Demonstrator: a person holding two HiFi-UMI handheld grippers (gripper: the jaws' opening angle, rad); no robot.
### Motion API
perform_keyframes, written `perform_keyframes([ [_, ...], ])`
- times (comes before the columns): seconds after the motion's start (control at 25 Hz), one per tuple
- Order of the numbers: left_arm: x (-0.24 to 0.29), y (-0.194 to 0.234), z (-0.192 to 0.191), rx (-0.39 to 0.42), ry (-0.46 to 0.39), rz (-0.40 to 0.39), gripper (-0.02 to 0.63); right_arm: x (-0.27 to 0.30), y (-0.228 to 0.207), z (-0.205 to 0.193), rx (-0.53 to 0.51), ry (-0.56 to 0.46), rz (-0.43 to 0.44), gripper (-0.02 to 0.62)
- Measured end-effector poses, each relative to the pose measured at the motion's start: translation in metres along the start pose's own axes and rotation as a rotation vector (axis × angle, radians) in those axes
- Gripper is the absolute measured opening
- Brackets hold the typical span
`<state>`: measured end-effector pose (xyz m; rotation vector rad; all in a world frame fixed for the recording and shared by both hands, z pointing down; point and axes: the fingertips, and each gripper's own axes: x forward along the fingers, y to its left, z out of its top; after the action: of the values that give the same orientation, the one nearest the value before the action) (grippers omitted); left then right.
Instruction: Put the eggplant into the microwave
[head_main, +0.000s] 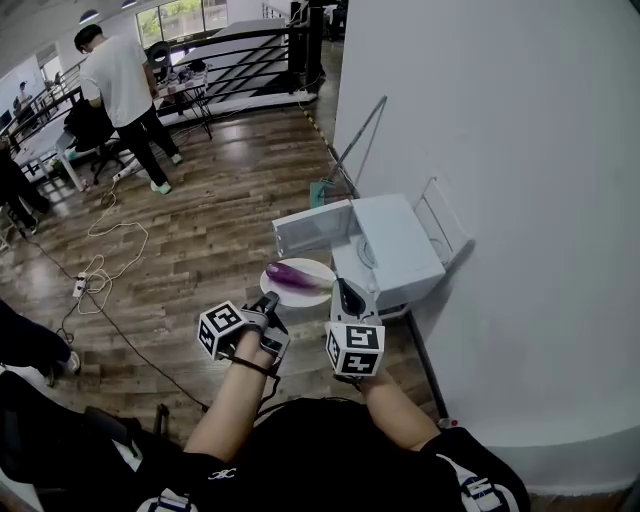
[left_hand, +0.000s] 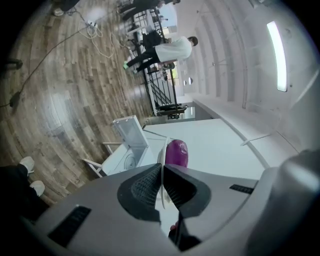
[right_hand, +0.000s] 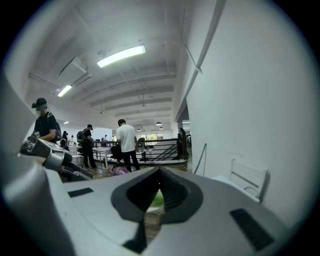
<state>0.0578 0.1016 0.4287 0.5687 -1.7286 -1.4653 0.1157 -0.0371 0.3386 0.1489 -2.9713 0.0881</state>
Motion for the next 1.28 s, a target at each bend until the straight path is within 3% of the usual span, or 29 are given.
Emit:
perform_keyframes([
  [0.52,-0.013,0.029,0.062,-0.036,0.028,0.023,0.015,0.038,0.042,0.005,0.013,-0.005,-0.051,0.009],
  [0.84,0.035,0.028,0.106,-0.033,0.023,0.026,0.015,0.112,0.040,0.007,0.020,-0.007,-0.025,0.009],
  [1.28,0.117,-0.014,0.199,0.027,0.021,0.004,0.015,0.238,0.020,0.046,0.091,-0.091,-0.059,0.009],
])
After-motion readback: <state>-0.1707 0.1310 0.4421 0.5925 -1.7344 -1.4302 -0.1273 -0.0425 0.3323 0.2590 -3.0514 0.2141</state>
